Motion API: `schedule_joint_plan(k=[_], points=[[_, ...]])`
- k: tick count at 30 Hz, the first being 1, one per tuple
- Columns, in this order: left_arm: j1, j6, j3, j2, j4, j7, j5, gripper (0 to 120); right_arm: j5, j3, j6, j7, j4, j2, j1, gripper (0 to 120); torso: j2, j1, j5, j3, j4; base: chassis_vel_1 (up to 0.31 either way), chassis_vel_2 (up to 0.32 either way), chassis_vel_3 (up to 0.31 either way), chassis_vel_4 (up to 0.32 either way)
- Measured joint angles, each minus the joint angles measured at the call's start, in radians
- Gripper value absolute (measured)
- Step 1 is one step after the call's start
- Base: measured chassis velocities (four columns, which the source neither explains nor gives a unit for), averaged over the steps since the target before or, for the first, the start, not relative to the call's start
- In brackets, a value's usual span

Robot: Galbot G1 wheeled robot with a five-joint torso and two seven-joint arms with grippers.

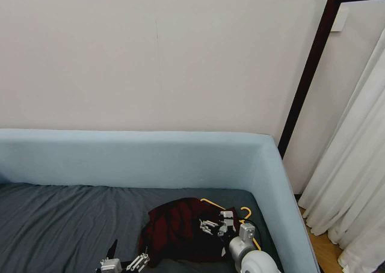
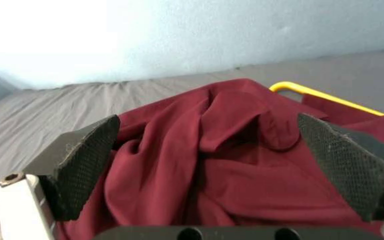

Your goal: Pick up the clothes from the sofa and hang them on the clothes hanger.

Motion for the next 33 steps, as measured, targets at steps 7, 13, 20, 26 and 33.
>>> schedule_joint_plan(k=[7,13,20,26,33], points=[[0.017,-0.005,-0.006,-0.005,-0.001,0.003,0.007,98,0.001,0.003,0.028,-0.081,-0.219,0.052,0.099,100,0.0,0.0,-0.0001,0.0,0.0,0.0,0.0,0.0,0.0],[0.018,-0.005,-0.006,-0.005,-0.001,0.001,0.035,98,-0.055,0.009,0.051,-0.105,-0.382,0.136,0.187,100,0.0,0.0,0.0,0.0,0.0004,0.0,0.0,0.0,0.0],[0.018,0.003,-0.01,-0.003,-0.012,-0.002,0.044,98,-0.094,0.005,0.071,-0.131,-0.503,0.181,0.229,100,0.0,0.0,-0.0002,0.0,-0.0001,0.0,0.0,0.0,0.0],[0.028,0.007,-0.014,-0.002,-0.021,-0.005,0.043,98,-0.158,0.021,0.117,-0.143,-0.636,0.228,0.276,100,0.0,0.0,-0.0001,0.0,0.0003,0.0,0.0,0.0,0.0],[0.029,0.007,-0.015,-0.006,-0.026,-0.005,0.043,98,-0.171,0.035,0.13,-0.15,-0.707,0.245,0.304,100,0.0,0.0,-0.0002,0.0,-0.0001,0.0,0.0,0.0,0.0]])
